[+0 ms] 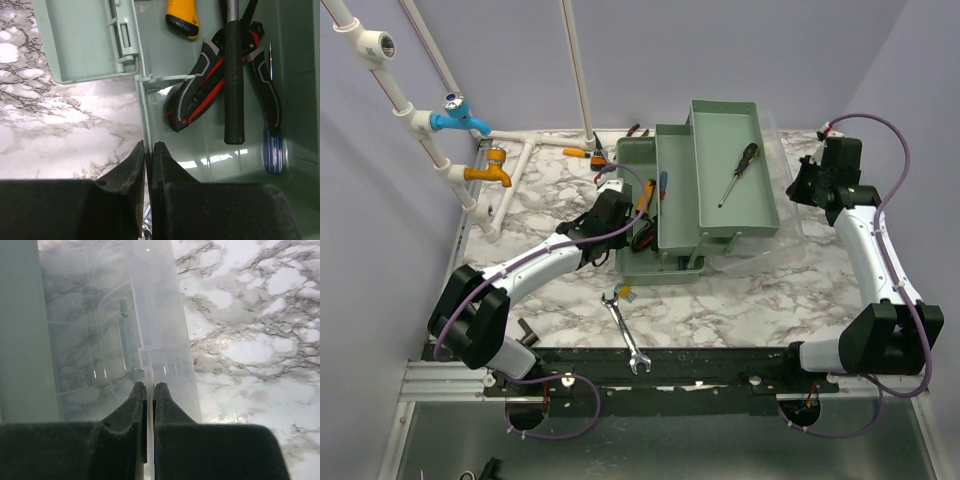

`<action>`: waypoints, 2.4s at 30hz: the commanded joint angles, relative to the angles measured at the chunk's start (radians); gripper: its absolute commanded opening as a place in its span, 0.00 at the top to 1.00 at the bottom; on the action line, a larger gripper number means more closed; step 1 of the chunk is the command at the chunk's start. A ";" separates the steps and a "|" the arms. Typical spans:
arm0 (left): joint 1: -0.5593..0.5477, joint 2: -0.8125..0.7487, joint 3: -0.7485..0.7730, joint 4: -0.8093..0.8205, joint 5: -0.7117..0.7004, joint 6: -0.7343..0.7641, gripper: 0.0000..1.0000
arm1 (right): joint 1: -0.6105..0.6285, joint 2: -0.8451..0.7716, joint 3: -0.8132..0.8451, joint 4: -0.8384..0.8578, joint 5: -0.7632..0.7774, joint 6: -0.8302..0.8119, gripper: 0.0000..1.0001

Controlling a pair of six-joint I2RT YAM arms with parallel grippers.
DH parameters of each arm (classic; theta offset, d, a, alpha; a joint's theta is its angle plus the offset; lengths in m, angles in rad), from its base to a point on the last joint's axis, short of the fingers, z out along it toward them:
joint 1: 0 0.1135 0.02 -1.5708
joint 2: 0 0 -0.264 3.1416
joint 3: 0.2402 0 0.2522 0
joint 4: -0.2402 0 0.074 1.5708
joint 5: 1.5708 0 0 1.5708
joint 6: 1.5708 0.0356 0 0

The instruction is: Pack the tool kit

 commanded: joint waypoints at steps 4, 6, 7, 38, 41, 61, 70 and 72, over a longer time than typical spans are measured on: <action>-0.074 0.010 0.014 0.074 0.152 -0.003 0.91 | 0.245 0.031 0.154 -0.094 0.347 0.012 0.99; -0.078 0.019 0.021 0.071 0.157 -0.005 0.91 | 0.300 0.045 0.179 -0.112 0.416 0.008 0.99; -0.079 0.023 0.023 0.071 0.158 -0.005 0.91 | 0.325 0.051 0.193 -0.118 0.451 0.004 0.99; -0.014 0.038 -0.024 0.134 0.311 -0.074 0.89 | 1.155 0.642 0.778 -0.380 1.102 0.098 0.70; 0.004 0.026 -0.054 0.158 0.338 -0.085 0.88 | 1.165 0.583 0.725 -0.295 1.035 0.106 0.63; -0.006 -0.122 -0.162 0.261 0.439 -0.228 0.62 | 1.148 0.187 0.424 -0.016 0.891 0.078 0.34; -0.003 -0.276 -0.092 -0.038 0.205 -0.146 0.57 | 1.080 0.108 0.318 0.008 0.795 0.114 0.33; 0.001 -0.303 -0.076 -0.091 0.158 -0.129 0.57 | 1.067 0.100 0.302 0.016 0.777 0.119 0.33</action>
